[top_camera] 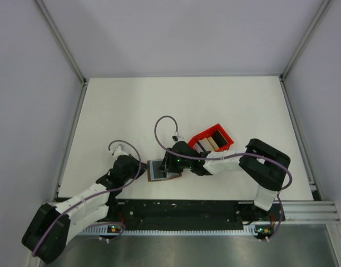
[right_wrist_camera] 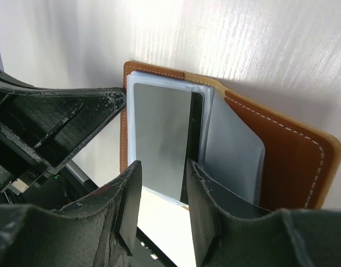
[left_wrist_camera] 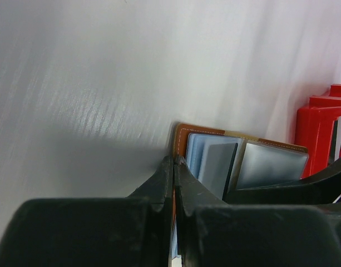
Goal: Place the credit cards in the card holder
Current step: Insert the credit card into the card holder.
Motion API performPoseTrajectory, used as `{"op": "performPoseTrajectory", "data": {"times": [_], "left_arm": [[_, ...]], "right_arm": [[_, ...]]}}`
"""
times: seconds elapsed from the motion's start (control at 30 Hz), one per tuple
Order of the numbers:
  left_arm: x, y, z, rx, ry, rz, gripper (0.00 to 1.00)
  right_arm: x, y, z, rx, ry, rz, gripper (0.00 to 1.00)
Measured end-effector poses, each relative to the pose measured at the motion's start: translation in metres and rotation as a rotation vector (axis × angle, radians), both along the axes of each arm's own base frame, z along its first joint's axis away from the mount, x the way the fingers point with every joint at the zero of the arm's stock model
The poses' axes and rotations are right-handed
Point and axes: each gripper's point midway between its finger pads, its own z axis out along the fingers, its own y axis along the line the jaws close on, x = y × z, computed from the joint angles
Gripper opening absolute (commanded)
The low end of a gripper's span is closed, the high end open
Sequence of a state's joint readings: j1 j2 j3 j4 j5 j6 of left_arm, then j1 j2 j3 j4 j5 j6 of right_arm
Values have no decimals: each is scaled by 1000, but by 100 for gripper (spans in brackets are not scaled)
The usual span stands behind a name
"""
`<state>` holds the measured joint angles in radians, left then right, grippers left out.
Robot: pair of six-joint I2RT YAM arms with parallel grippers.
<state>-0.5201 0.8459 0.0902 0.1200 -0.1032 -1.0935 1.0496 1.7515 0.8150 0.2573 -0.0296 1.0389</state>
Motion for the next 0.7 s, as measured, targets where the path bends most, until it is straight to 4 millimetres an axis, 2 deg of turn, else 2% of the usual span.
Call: {"op": "performPoseTrajectory", "data": {"times": [0.53,0.7], "left_arm": [[0,0,0,6,-2,-6,0],[0,0,0,8,-4,-7,0]], "right_arm": [[-2,-5,-8,-133,-42,12,39],[-2,-6,-8,-145,-46,21,36]]}}
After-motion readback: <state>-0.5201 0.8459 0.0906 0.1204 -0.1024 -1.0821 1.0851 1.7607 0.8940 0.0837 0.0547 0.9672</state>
